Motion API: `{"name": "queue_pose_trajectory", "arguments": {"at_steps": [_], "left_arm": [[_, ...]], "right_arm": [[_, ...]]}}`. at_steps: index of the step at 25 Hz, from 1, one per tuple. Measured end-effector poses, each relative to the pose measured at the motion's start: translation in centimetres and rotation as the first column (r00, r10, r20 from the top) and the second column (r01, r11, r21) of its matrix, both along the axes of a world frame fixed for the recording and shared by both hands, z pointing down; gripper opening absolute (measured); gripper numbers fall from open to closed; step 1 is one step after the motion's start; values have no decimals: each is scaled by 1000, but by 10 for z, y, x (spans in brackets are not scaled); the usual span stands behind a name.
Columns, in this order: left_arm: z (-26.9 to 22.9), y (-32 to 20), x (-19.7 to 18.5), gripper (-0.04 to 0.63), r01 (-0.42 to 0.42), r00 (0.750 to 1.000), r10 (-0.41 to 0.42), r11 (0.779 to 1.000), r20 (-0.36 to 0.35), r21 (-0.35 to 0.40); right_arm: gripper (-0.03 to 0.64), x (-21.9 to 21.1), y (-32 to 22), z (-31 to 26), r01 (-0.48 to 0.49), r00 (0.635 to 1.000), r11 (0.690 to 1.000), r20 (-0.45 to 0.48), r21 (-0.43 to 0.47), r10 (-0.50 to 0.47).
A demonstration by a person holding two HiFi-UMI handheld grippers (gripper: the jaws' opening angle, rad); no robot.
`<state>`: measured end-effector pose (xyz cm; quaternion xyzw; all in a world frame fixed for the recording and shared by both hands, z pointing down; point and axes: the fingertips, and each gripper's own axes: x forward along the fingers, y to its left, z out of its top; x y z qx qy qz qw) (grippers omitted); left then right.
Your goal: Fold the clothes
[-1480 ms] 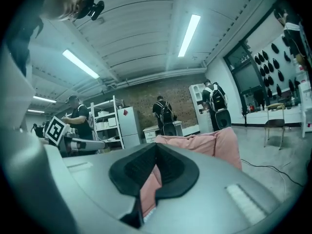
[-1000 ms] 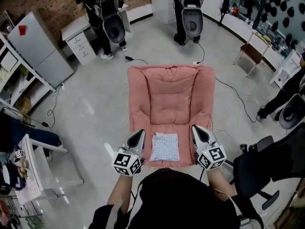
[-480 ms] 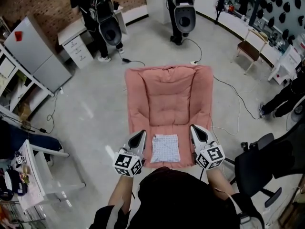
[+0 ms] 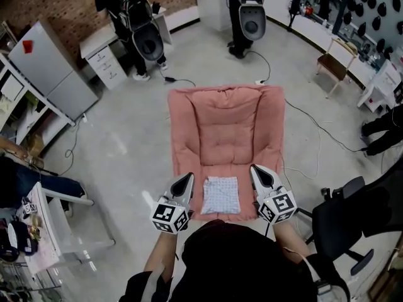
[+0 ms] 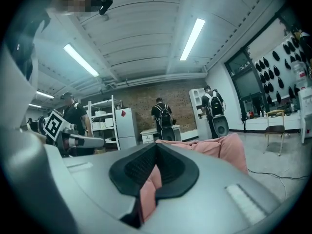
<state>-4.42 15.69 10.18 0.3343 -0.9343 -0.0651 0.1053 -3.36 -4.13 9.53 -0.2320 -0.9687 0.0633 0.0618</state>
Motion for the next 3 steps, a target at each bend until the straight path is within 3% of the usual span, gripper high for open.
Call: {"name": "queue_pose_trajectory", "arguments": {"at_steps": [3], "left_arm": [[-1, 0, 0, 6, 0, 1000, 0, 1000, 1, -1]], "right_arm": [[5, -1, 1, 0, 3, 1000, 1000, 2, 1, -3]]}}
